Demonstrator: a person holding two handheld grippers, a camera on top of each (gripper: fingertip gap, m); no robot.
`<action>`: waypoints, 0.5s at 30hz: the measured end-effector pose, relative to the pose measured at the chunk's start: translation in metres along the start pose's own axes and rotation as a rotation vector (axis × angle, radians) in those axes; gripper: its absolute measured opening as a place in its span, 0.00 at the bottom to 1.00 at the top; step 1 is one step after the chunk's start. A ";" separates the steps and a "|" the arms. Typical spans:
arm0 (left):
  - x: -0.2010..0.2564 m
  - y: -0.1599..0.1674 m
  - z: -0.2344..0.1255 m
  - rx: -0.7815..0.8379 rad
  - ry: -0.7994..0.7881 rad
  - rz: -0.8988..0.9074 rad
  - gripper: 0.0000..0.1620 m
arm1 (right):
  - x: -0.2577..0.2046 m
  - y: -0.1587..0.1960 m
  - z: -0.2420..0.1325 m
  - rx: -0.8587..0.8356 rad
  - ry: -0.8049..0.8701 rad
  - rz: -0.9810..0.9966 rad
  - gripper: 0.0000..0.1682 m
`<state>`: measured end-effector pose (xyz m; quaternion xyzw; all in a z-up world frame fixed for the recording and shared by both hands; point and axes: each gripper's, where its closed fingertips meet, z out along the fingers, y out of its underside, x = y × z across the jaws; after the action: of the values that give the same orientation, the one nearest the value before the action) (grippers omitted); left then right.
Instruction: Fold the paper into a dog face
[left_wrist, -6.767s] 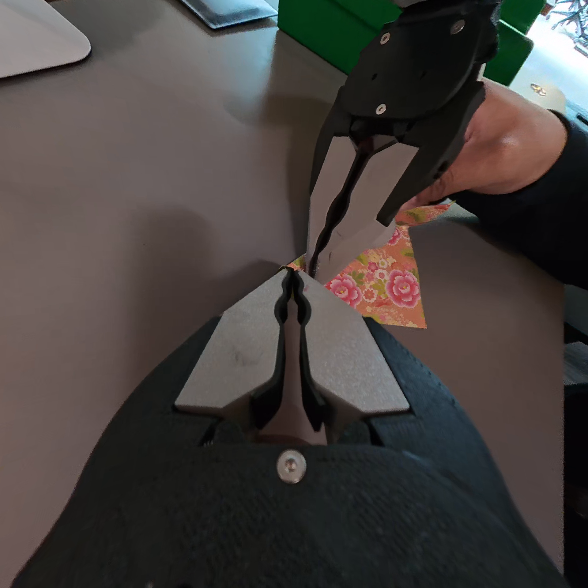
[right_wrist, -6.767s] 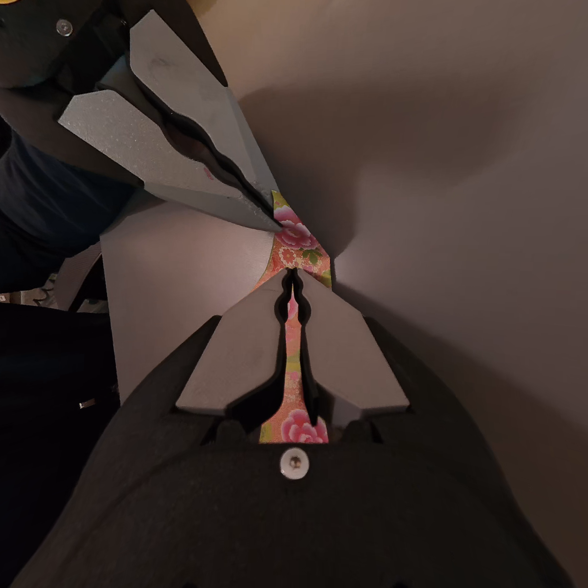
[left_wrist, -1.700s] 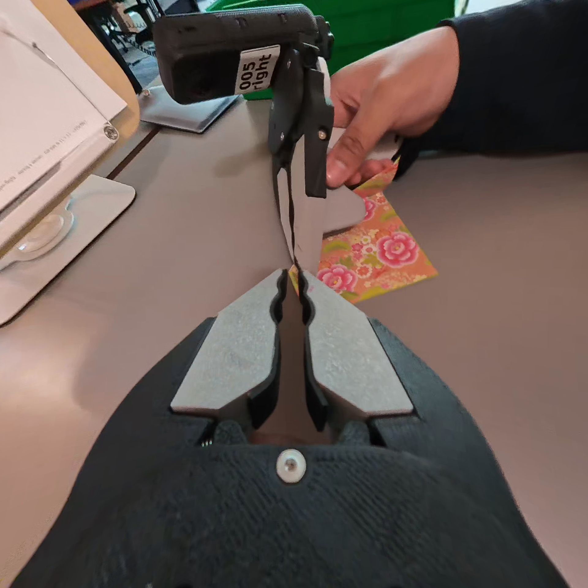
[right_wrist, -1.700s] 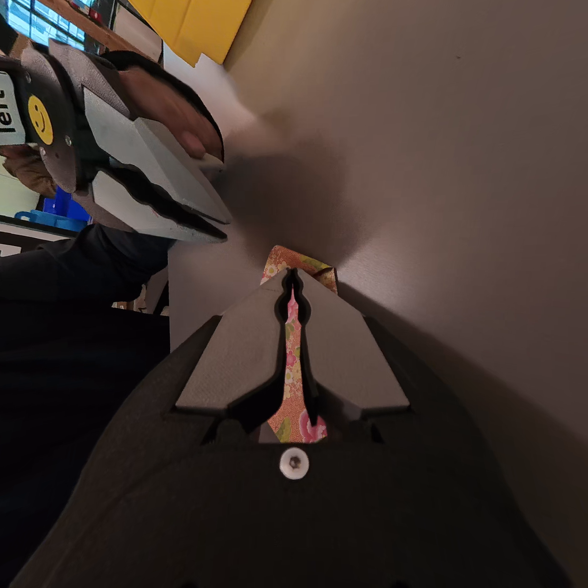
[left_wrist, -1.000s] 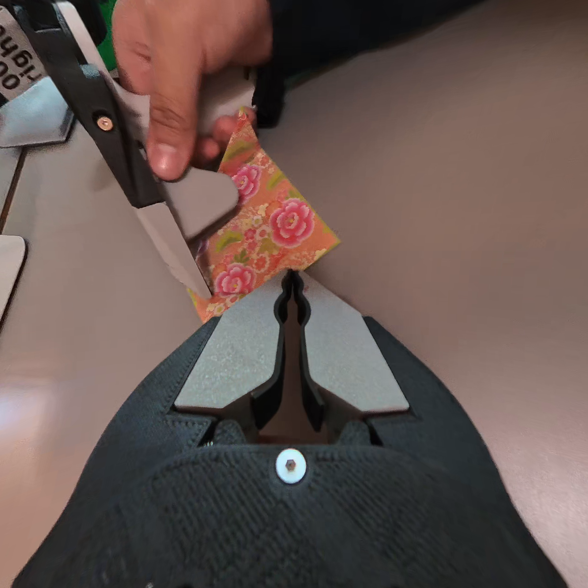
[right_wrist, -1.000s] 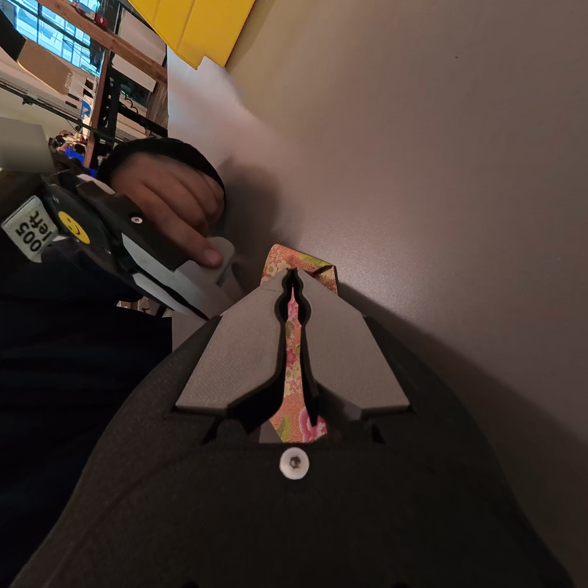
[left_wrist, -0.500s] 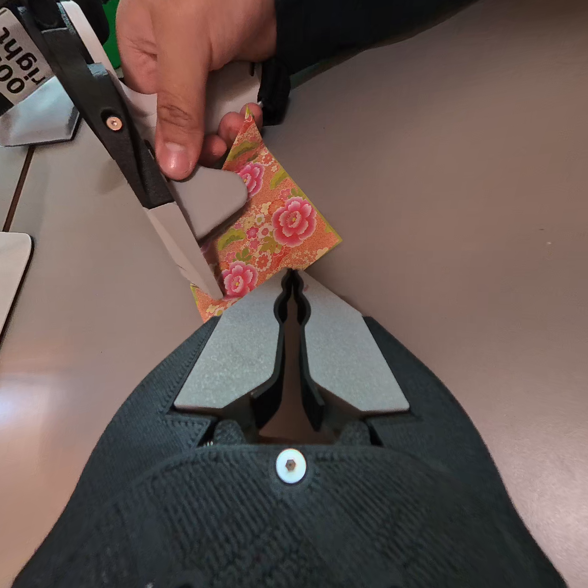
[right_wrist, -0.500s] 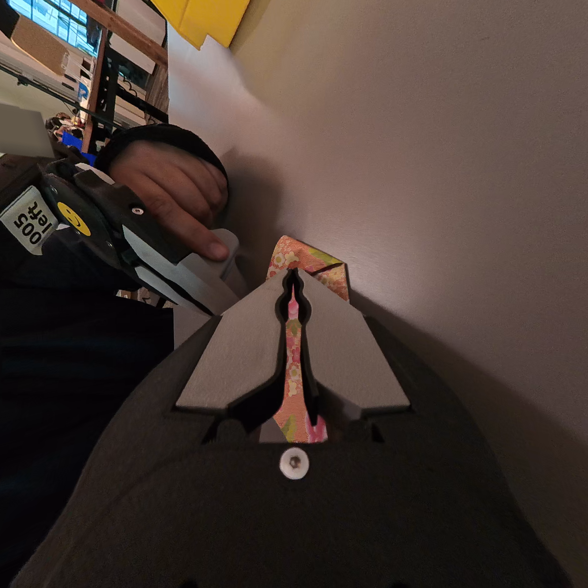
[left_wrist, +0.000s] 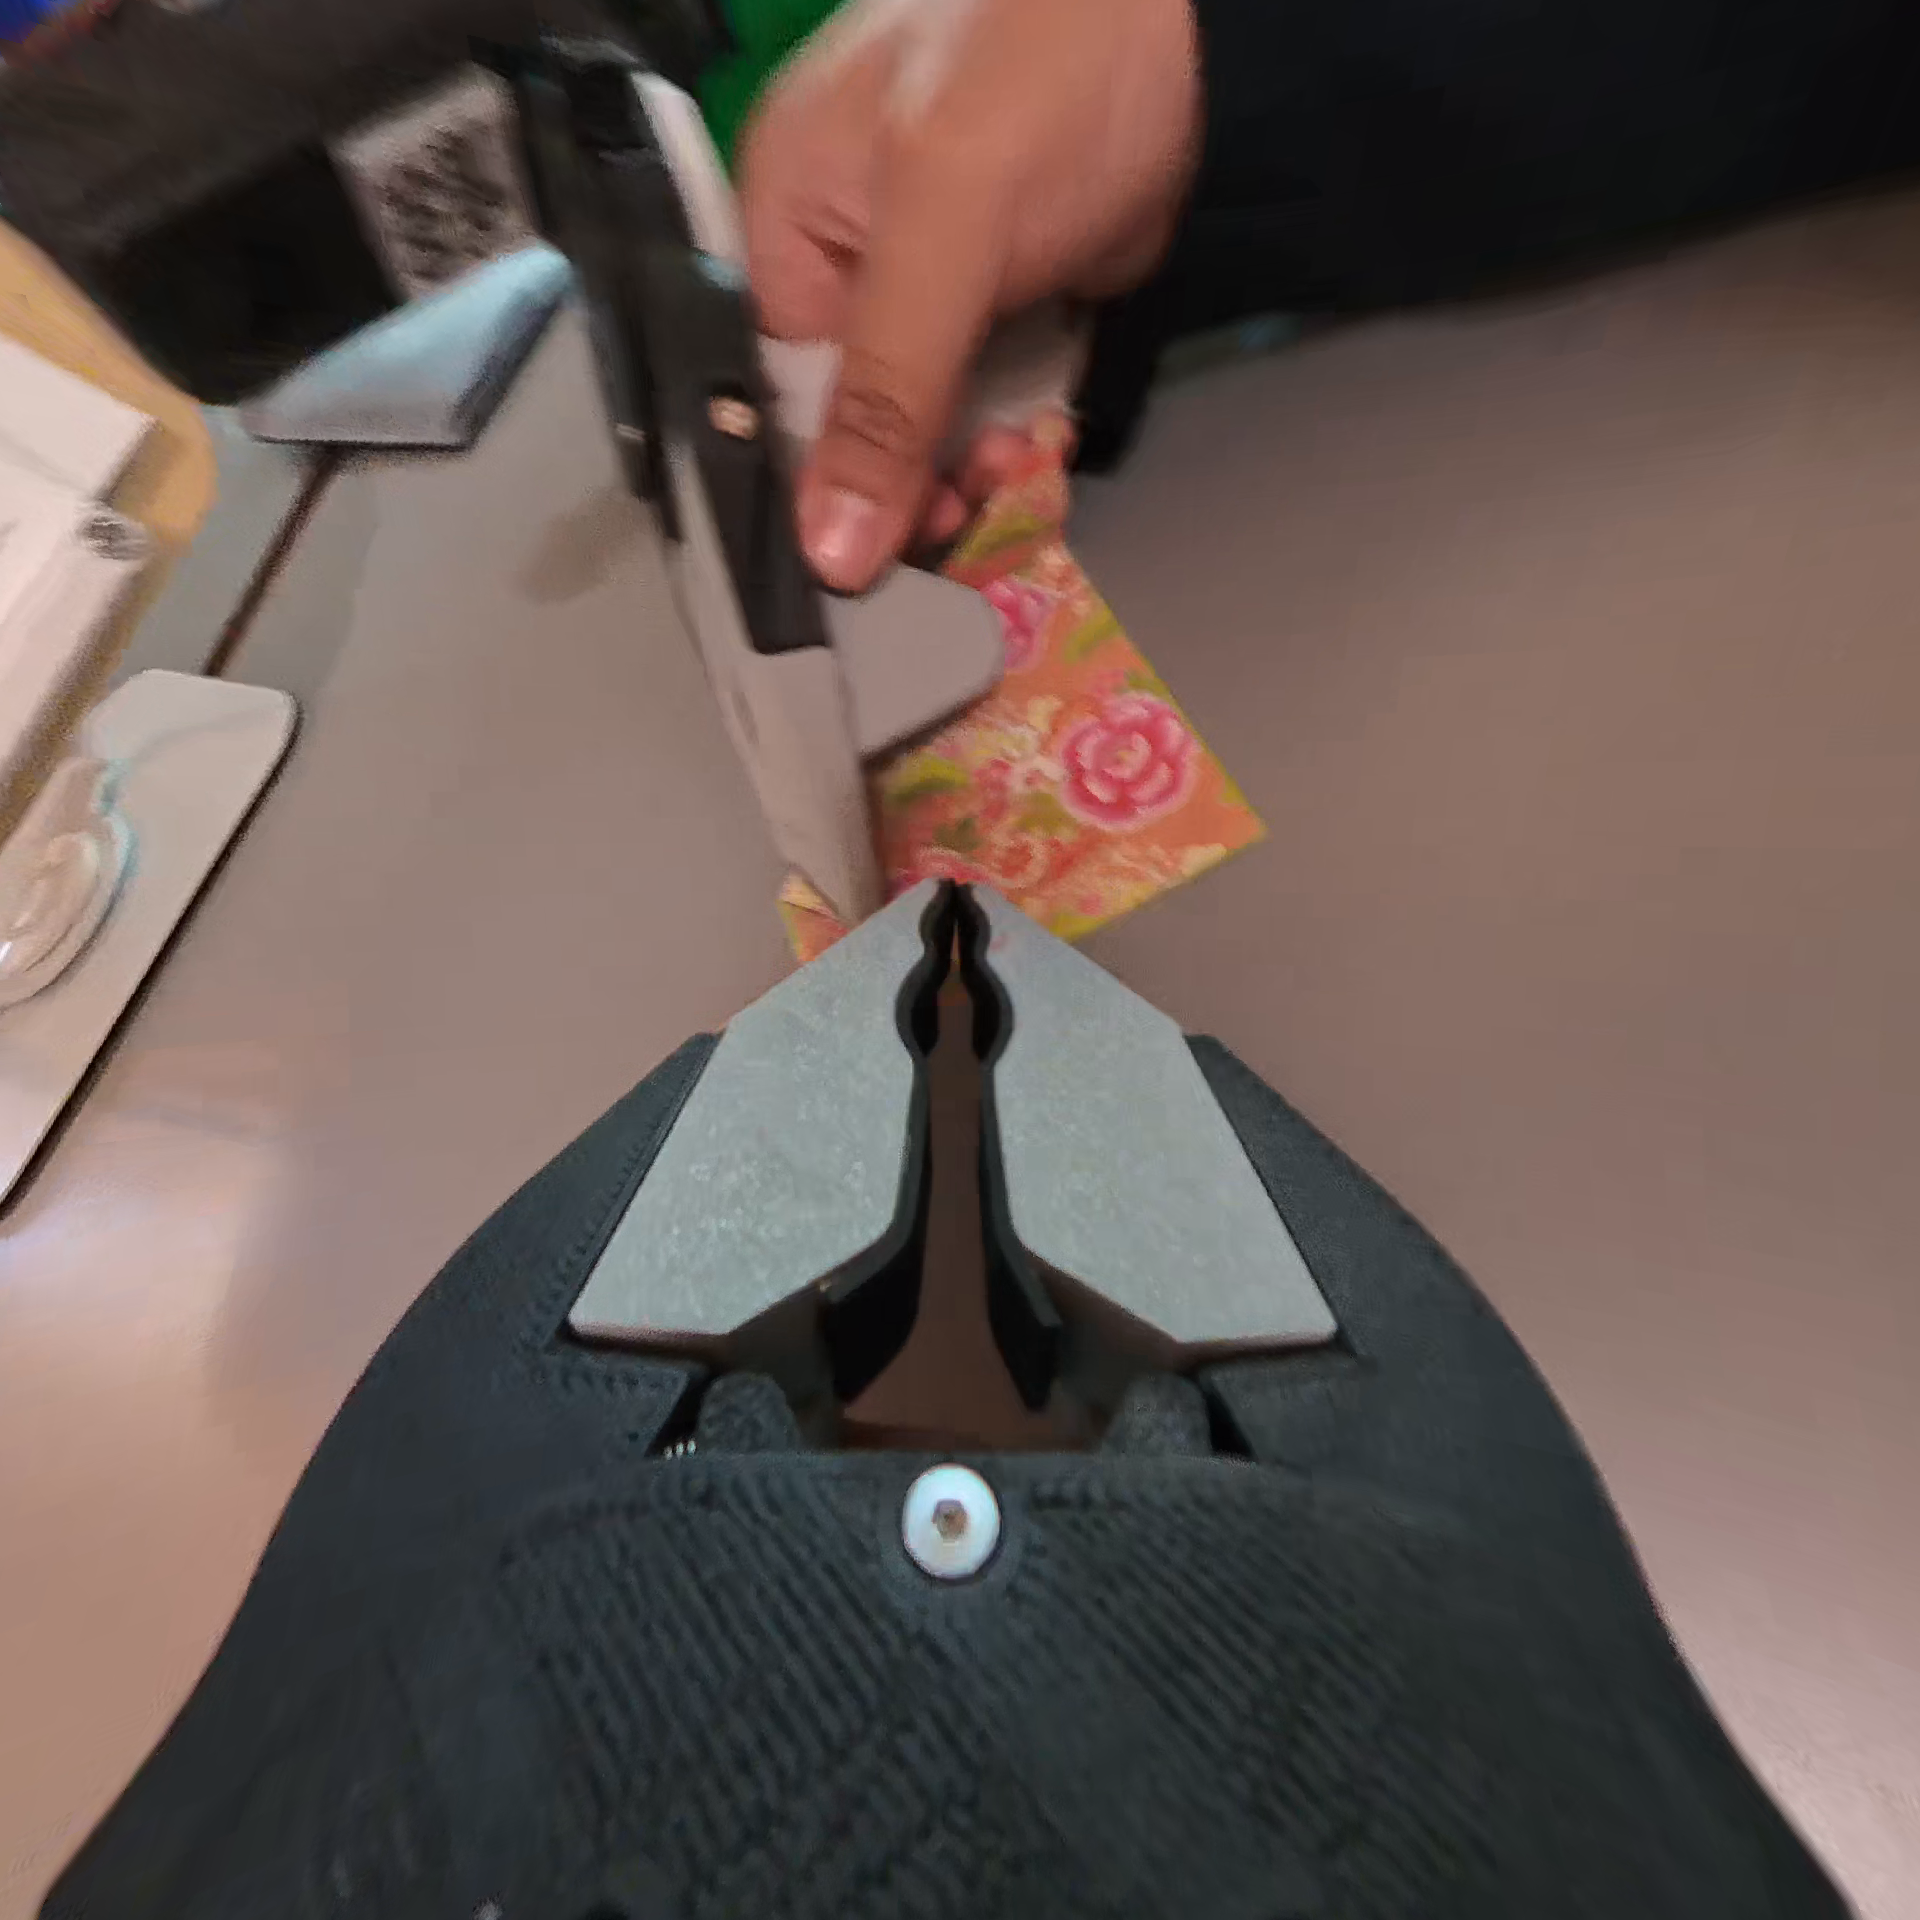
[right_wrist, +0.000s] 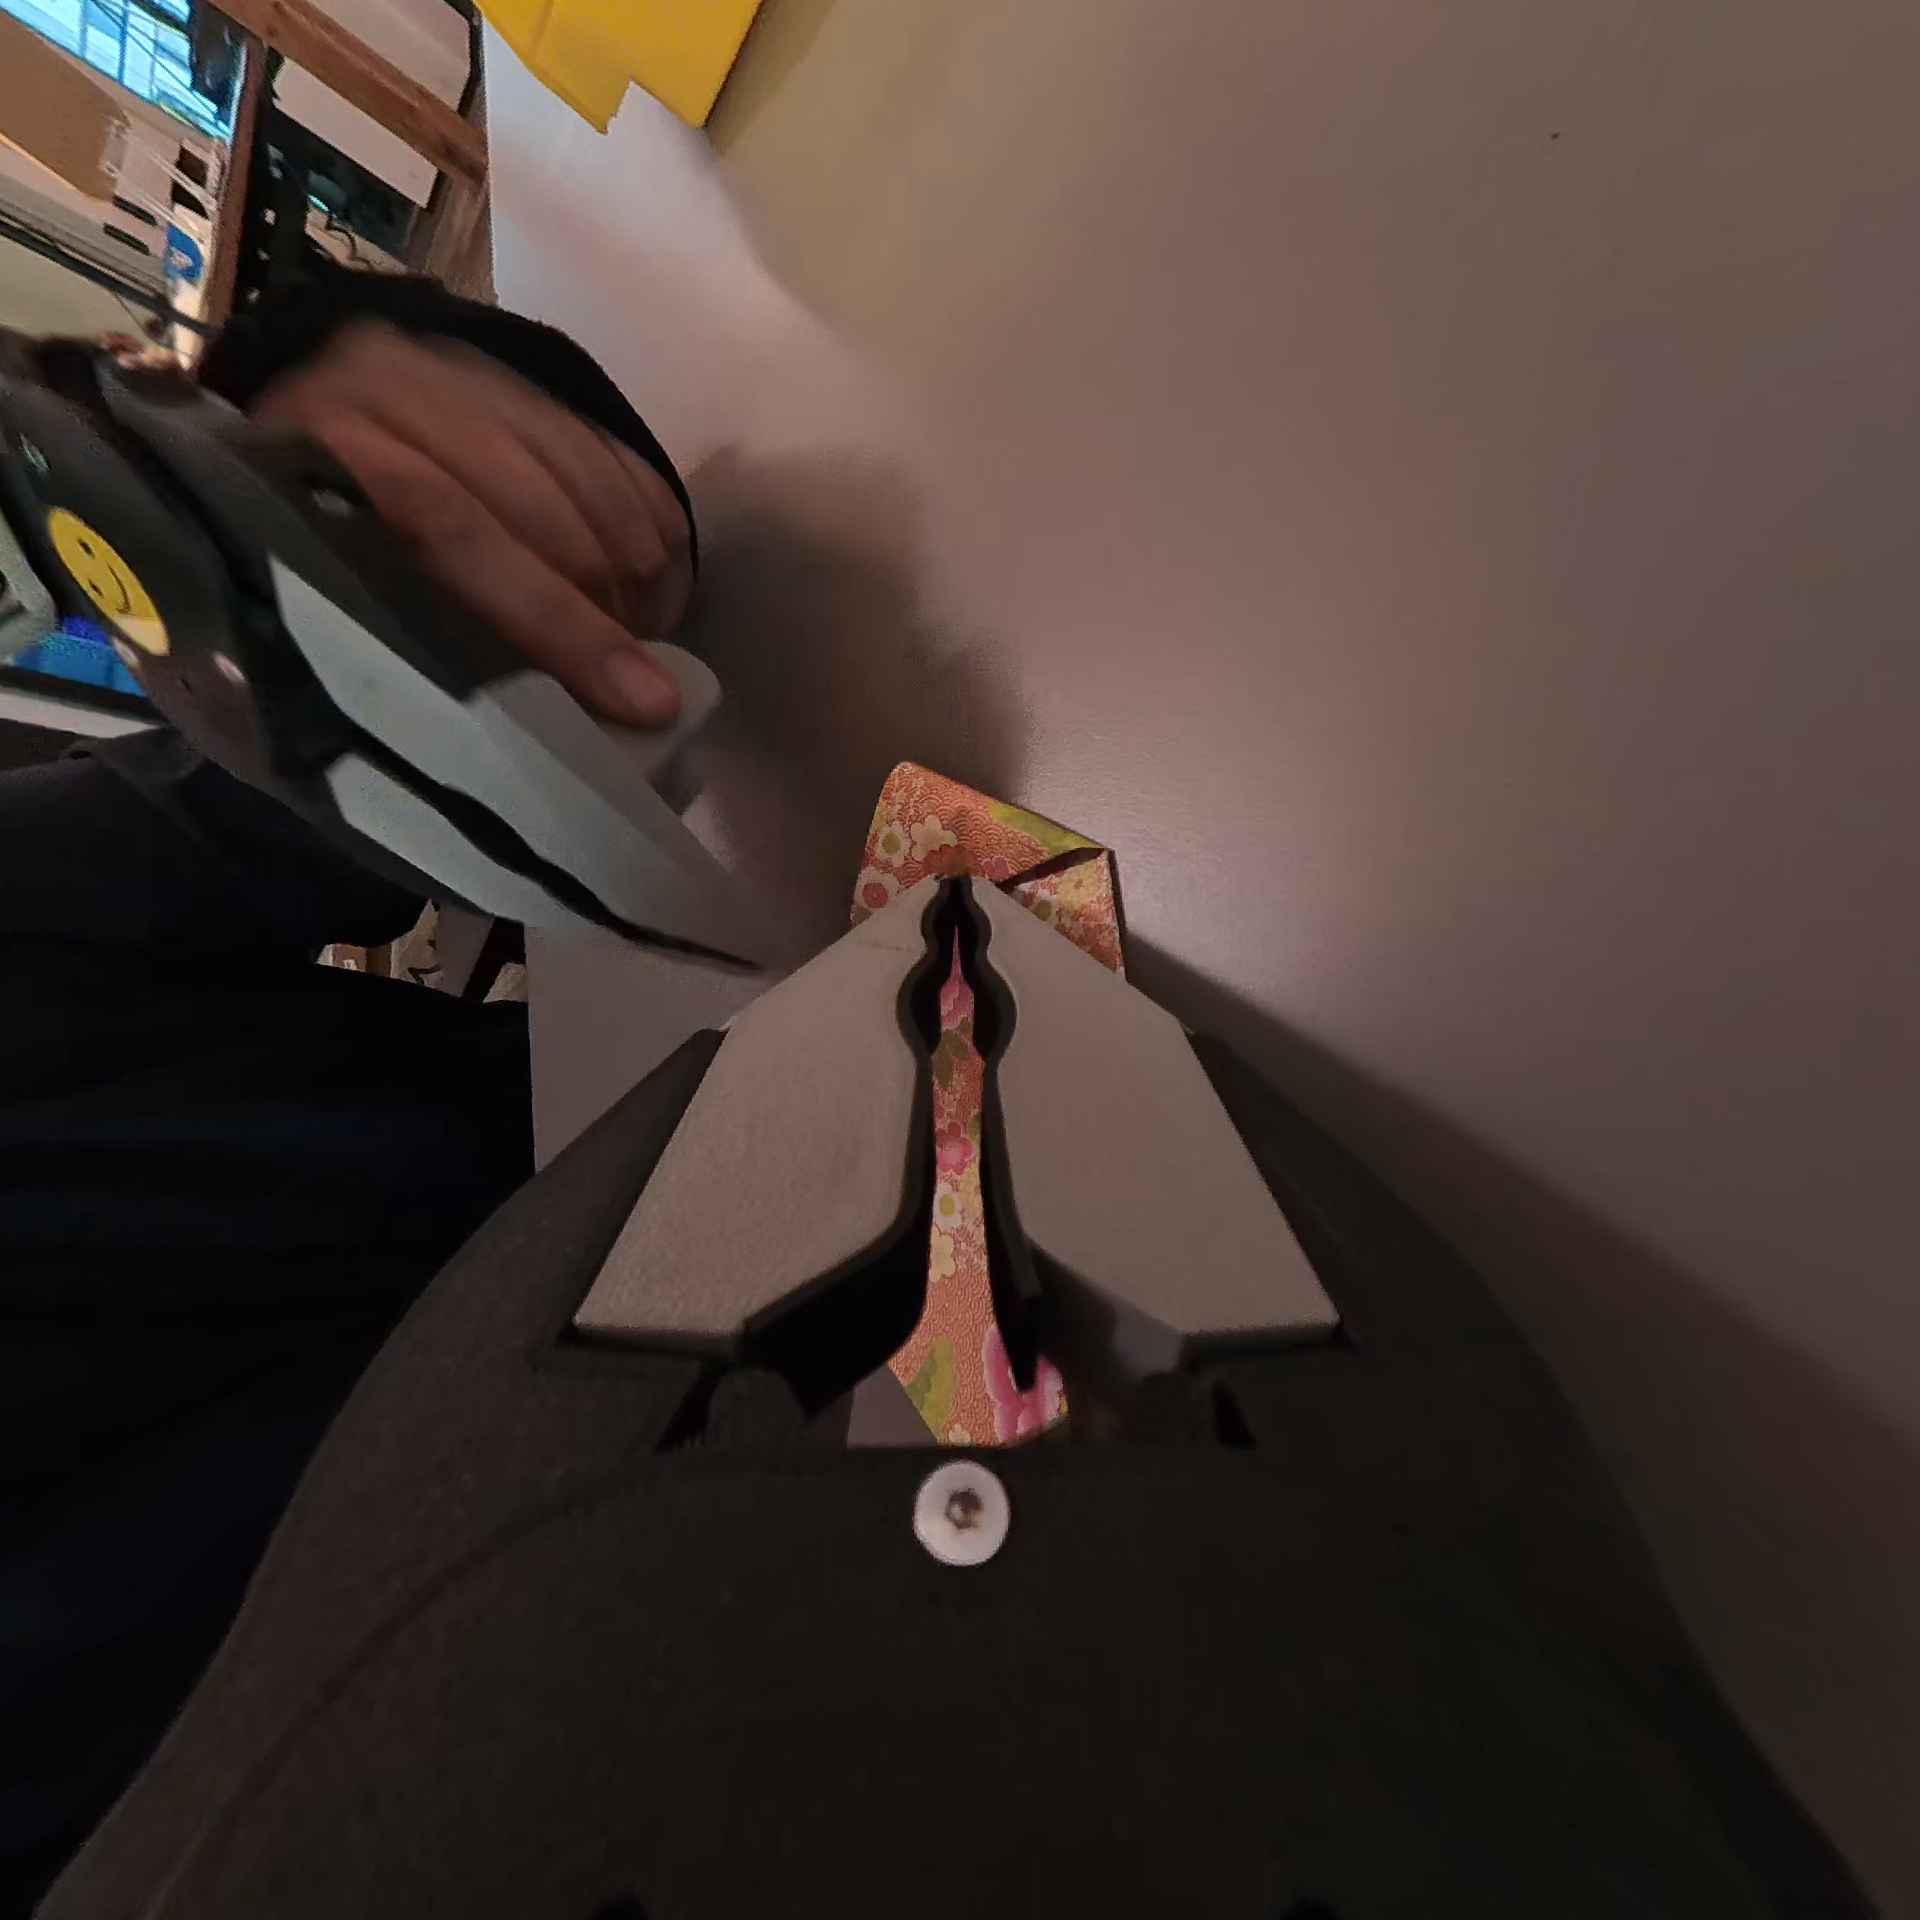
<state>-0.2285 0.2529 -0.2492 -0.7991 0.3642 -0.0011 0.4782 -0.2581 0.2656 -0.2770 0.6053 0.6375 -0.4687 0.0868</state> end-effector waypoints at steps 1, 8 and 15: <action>-0.009 -0.005 -0.004 0.031 -0.030 -0.042 0.00 | 0.000 0.000 0.000 -0.001 -0.003 0.002 0.00; -0.039 0.024 0.009 -0.118 -0.188 -0.109 0.00 | -0.002 0.004 0.000 -0.020 -0.019 -0.001 0.00; -0.027 0.031 0.018 -0.169 -0.151 -0.036 0.00 | -0.005 0.003 -0.003 -0.012 -0.044 -0.002 0.00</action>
<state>-0.2599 0.2736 -0.2731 -0.8408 0.3115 0.0809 0.4352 -0.2532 0.2637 -0.2736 0.5936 0.6387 -0.4783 0.1041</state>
